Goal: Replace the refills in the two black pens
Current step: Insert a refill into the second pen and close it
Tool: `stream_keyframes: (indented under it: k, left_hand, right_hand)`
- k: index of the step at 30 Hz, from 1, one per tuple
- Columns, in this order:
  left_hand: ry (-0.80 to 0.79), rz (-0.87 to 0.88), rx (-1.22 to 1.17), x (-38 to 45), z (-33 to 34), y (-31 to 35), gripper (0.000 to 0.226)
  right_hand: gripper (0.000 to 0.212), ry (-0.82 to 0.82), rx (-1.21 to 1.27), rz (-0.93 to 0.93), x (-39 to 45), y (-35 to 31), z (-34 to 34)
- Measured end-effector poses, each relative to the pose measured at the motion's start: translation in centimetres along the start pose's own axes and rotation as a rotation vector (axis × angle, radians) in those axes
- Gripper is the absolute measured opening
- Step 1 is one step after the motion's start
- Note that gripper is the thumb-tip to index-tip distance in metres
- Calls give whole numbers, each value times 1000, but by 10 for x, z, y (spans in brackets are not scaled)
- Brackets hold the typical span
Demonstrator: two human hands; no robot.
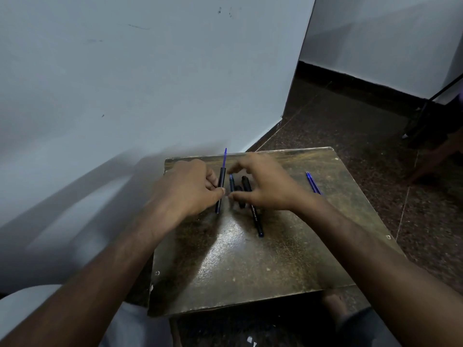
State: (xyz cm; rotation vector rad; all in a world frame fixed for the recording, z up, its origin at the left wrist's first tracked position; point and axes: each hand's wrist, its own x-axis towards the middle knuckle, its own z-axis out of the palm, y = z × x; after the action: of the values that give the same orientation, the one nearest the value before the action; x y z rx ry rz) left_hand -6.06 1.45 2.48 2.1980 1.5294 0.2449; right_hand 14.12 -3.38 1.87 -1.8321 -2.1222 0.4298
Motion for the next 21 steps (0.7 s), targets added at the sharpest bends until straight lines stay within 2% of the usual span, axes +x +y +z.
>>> stream_keyframes:
  k: [5,8,12,21]
  left_hand:
    - [13,46,12,-4,4,8,16]
    - [27,103,40,-10,10,19,15]
    - [28,155,102,-16,17,30,18]
    - [39,205,145,-21,22,36,18]
  right_hand:
    - [52,272,724,265,-8,12,-9]
    - [54,359,1031,279,-13,21,-14]
    - [58,471,1175,282,-18,29,-18]
    - [55,491,1247,289,-25,32,-24]
